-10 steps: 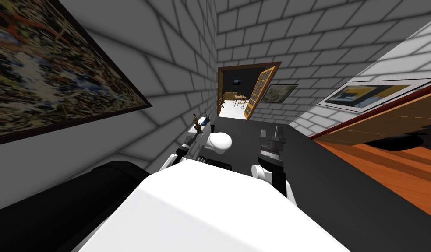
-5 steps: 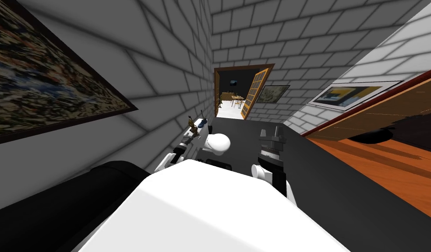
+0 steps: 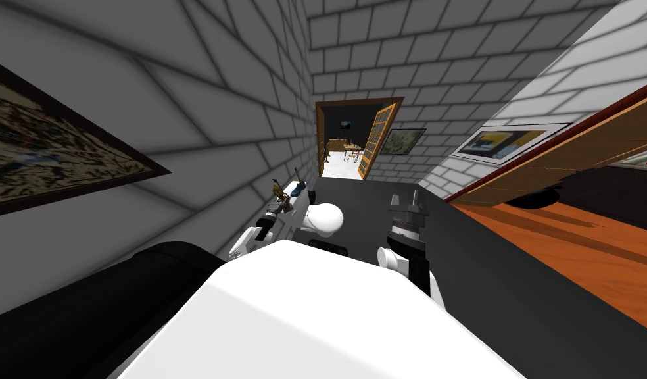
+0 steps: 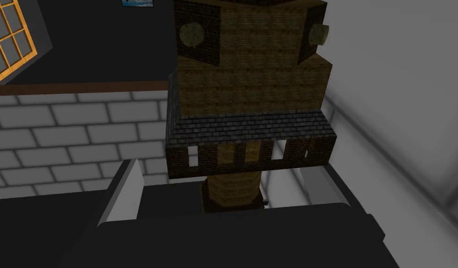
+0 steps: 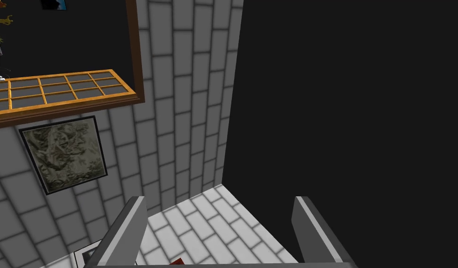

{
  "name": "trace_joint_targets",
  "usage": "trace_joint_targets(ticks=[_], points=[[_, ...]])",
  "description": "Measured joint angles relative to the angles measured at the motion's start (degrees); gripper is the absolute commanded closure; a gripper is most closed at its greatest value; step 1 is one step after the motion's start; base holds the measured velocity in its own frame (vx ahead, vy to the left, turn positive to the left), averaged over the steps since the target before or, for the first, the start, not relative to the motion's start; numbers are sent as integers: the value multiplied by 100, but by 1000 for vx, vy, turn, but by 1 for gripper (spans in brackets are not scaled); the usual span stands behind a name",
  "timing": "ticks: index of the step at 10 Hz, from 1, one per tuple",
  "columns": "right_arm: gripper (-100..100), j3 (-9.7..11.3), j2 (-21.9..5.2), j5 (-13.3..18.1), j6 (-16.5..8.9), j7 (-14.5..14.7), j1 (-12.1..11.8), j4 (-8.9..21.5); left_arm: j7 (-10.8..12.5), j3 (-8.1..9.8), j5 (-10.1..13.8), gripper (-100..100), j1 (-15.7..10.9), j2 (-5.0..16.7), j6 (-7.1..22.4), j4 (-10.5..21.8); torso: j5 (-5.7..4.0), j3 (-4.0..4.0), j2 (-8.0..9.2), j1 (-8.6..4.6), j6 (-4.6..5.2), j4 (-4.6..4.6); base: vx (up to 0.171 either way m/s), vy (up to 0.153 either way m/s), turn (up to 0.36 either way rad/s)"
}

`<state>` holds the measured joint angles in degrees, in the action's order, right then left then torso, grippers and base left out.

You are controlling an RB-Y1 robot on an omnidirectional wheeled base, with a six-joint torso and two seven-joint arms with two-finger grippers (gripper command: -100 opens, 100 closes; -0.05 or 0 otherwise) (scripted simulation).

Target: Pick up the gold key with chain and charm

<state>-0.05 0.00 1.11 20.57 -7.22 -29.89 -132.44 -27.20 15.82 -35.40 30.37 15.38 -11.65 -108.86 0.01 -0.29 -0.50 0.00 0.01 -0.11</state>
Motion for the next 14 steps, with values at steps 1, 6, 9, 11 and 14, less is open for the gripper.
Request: trace_joint_targets(ticks=[1, 6, 9, 11, 14], points=[[0, 0, 0, 0, 0, 0, 0, 0, -28, 79, -59, -100, -39, 13, 74, 20, 1, 3, 6, 2, 0, 1, 88, 8, -80], [0, 0, 0, 0, 0, 0, 0, 0, -82, 285, -184, -100, -145, 57, 312, 20, 5, -2, -6, 27, 5, 2, 50, 10, -26], [0, 0, 0, 0, 0, 0, 1, 0, -70, 291, -180, 100, -147, 66, 335, 5, 6, 5, 12, 16, 7, 2, 2, 1, 1], [0, 0, 0, 0, 0, 0, 1, 0, -69, 290, -180, 100, -148, 67, 332, 3, 7, 6, 14, 16, 5, 2, 0, 0, 0], [0, 0, 0, 0, 0, 0, 1, 0, -68, 290, -179, 0, -149, 67, 332, 3, 7, 7, 15, 16, 4, 2, 0, 0, 0]])
